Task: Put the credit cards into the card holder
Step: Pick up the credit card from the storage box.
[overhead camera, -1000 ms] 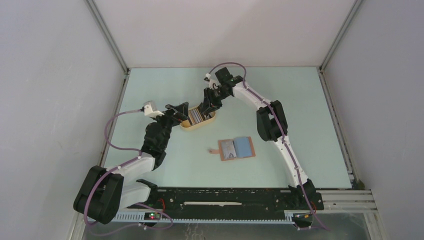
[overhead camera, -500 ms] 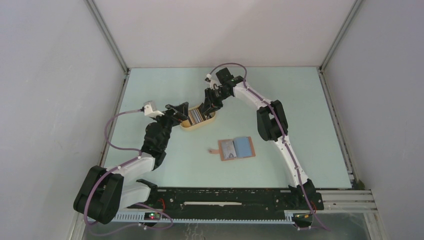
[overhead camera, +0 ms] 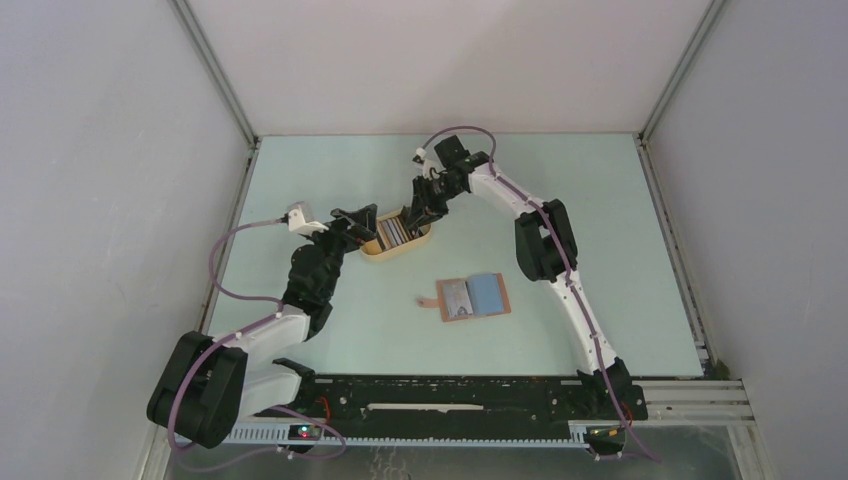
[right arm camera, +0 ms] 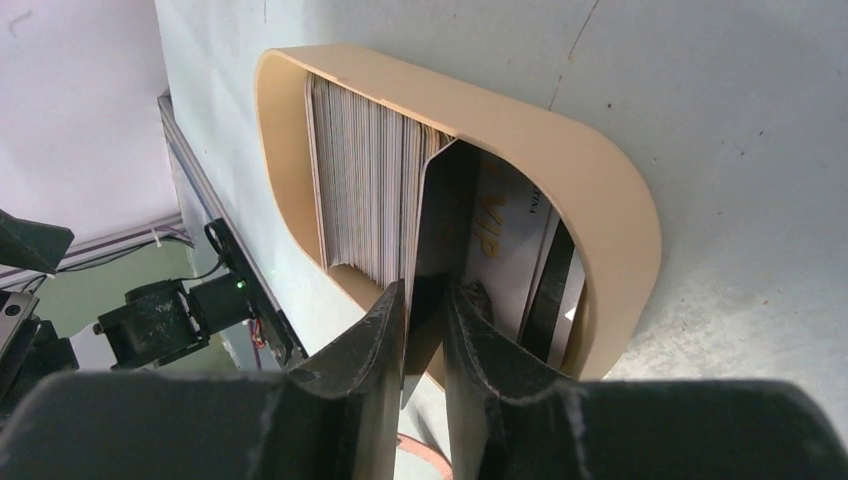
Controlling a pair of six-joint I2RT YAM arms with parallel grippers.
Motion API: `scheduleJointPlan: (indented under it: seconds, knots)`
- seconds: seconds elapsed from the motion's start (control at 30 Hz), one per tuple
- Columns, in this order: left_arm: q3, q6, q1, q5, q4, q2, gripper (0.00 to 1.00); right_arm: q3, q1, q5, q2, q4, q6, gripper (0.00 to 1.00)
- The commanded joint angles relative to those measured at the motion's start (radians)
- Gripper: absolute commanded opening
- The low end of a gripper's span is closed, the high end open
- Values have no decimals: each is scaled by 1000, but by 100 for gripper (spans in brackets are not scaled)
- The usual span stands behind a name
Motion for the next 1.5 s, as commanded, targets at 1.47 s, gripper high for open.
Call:
scheduleJointPlan:
  seconds: [1.47]
  knots:
    - [-118, 16, 31, 415, 465, 33, 100, -461, -93, -188, -611, -75, -505, 0]
